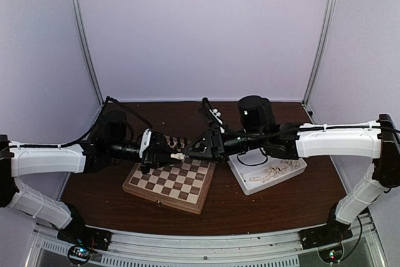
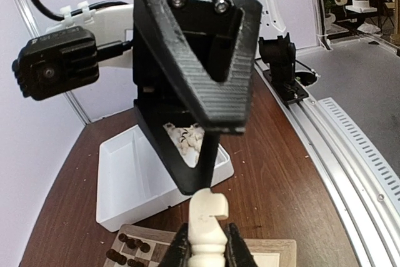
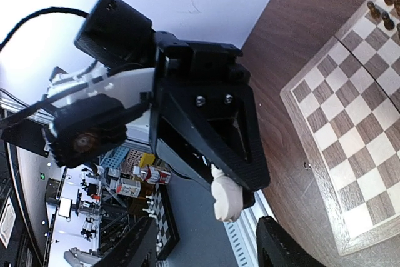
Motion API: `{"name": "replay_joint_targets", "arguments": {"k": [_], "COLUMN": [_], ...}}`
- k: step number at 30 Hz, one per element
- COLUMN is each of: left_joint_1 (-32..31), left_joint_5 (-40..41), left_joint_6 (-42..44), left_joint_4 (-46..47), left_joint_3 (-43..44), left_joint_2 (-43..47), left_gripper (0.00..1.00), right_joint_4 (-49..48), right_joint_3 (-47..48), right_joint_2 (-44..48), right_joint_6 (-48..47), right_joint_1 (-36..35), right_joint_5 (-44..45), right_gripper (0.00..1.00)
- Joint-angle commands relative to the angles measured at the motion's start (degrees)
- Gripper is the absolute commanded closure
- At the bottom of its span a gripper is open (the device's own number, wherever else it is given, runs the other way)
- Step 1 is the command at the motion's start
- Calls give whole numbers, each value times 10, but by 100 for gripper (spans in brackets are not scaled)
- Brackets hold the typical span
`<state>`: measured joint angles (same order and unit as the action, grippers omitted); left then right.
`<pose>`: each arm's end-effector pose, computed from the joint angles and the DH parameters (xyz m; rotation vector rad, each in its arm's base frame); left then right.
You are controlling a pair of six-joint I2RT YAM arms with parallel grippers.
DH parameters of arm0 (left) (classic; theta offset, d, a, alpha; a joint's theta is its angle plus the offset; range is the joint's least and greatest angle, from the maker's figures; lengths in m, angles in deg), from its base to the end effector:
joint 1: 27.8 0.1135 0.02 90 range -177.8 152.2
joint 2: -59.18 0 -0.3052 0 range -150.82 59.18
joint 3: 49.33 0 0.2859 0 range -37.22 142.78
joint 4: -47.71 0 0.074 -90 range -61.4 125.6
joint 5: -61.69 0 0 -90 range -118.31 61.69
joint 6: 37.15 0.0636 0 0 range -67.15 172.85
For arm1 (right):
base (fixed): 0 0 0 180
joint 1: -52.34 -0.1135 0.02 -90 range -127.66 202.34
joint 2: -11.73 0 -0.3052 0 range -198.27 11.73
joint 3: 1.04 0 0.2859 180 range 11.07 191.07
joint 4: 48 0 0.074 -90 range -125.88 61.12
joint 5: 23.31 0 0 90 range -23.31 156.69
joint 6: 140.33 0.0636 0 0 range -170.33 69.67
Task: Set up the chess pieces on the board
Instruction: Place the chess piece on the chessboard.
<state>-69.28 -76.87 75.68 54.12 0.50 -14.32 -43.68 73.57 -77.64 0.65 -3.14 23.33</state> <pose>0.1977 -0.2384 0.2569 1.4568 1.1996 -1.0109 0.1945 0.3599 0.3065 -0.7287 2.2348 1.8286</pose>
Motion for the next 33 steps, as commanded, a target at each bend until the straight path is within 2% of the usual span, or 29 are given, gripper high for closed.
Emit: {"name": "replay_joint_targets", "arguments": {"k": [1,9,19,25,33], "left_joint_1": [-4,-7,-10,-12,-12], "left_joint_5": [21,25,23,20,35], "left_joint_6": [-43,-38,-14,0,17], "left_joint_4": [67,53,24,7,-12], "left_joint_3": [-7,-4,8,14,21], "left_joint_2": [19,23,16,14,10], "left_gripper": [91,91,90,90,88], "right_joint_4": [-32,-17,-38,-56,-63], "right_joint_3": [-3,14,23,23,29], "right_joint_2": [16,-3,-25,-31,-43], "right_joint_6": [30,28,46,61,73], "right_joint_1": [-1,-8,-11,-11,-16], "right_joint_5": [49,50,34,24,12], "right_gripper": [44,51,60,70,76]}}
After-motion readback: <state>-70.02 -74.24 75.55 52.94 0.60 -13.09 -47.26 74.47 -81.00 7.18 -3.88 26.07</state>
